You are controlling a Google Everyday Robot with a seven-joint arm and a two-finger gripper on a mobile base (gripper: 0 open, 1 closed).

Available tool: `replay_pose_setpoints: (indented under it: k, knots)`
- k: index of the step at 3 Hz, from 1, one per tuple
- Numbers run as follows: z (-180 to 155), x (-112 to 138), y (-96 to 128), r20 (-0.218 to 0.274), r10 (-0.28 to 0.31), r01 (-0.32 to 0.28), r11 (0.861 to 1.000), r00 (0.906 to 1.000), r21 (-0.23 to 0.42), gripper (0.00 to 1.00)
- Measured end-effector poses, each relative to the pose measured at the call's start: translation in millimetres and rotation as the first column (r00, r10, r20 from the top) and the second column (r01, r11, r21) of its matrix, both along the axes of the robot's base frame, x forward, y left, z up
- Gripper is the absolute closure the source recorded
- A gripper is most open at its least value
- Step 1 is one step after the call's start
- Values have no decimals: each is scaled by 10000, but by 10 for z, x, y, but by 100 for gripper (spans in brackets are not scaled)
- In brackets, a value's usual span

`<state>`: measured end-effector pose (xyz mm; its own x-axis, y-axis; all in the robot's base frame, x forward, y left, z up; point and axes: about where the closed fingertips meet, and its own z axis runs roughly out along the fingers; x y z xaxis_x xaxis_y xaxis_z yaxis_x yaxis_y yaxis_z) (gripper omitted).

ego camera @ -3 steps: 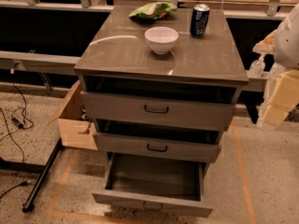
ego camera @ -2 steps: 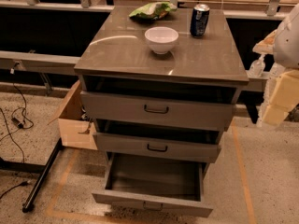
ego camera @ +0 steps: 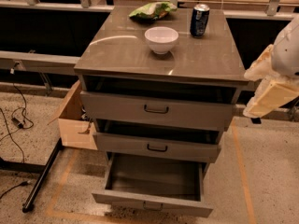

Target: Close bottom drawer

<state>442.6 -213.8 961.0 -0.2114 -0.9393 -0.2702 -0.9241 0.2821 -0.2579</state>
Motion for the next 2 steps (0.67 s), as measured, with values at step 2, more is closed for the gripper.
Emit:
replay_pose_setpoints:
  k: [2]
  knots:
    - [-1064, -62, 166, 615, 1055, -1054, 9944, 9925, -42, 88]
